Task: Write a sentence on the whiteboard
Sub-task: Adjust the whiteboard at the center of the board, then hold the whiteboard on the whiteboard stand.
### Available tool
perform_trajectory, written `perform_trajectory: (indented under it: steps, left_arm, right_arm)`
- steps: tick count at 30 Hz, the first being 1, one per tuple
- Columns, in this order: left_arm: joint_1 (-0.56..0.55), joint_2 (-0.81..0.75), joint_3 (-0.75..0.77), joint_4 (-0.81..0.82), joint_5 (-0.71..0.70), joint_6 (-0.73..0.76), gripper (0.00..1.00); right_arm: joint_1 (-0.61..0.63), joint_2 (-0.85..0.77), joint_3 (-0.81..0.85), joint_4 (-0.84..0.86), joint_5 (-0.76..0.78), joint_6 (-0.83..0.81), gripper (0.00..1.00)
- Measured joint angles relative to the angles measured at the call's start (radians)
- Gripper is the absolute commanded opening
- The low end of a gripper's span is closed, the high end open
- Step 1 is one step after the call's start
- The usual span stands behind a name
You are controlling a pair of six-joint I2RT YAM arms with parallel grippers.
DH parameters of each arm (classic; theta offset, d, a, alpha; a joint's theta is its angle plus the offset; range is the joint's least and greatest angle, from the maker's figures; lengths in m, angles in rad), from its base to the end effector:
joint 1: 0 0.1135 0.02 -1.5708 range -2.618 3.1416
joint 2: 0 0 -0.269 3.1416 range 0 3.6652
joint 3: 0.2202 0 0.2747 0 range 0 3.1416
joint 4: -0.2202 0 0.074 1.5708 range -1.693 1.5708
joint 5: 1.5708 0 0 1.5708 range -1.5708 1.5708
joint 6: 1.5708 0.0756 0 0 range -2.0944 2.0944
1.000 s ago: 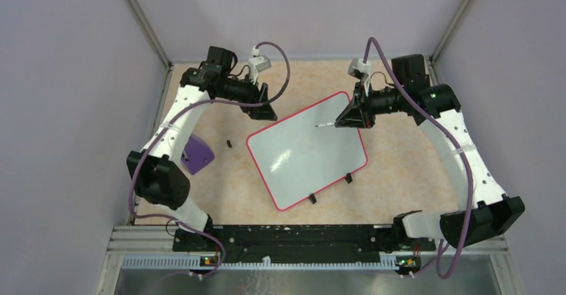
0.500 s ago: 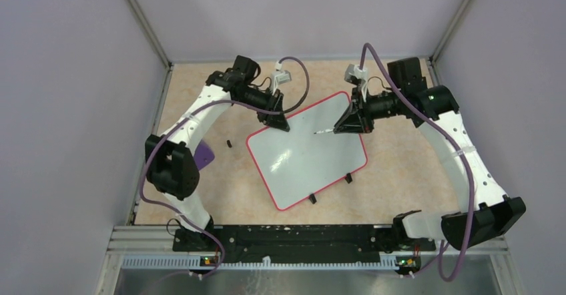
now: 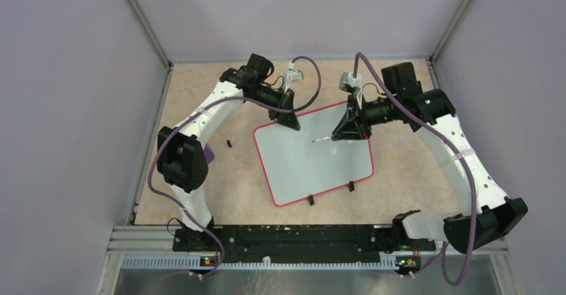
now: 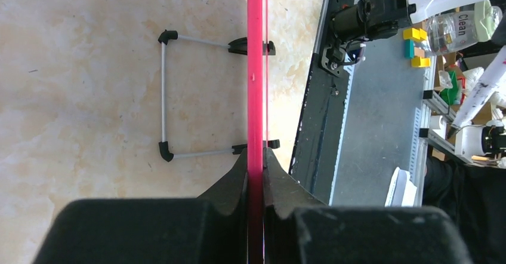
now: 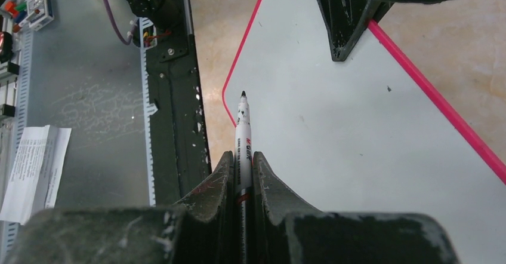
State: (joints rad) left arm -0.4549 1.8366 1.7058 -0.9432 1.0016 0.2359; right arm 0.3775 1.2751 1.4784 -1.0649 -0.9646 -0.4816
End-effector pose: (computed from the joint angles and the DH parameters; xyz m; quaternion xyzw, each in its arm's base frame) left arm 0.3484 -0.2413 0.2967 0.3990 0.7601 -0.4862 0.1635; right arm 0.2265 0.1566 0.3949 -0.4924 0.6883 0.4184 0.3298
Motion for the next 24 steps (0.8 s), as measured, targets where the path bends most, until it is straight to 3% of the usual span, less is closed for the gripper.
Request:
perform_trajectory:
  steps: [5, 7, 12, 19, 24]
  left_arm:
    - [-0.006, 0.005, 0.002, 0.008, -0.042, -0.016, 0.5]
    - [-0.008, 0.002, 0.002, 0.008, -0.076, -0.024, 0.57]
    - [0.042, -0.08, -0.039, 0.008, -0.101, -0.026, 0.55]
    - [0.261, -0.274, -0.179, -0.01, -0.048, 0.005, 0.54]
    - [0.286, -0.296, -0.253, -0.03, -0.008, 0.032, 0.5]
  right_arm:
    - [0.013, -0.027, -0.05, 0.039, 0.035, 0.024, 0.0]
    - [0.031, -0.042, -0.078, 0.071, 0.067, 0.048, 0.0]
    - [0.121, -0.061, -0.127, 0.171, 0.158, 0.114, 0.0]
    - [0.291, -0.04, -0.135, 0.317, 0.311, 0.206, 0.0]
    - [0.394, 0.042, -0.113, 0.389, 0.419, 0.245, 0.0]
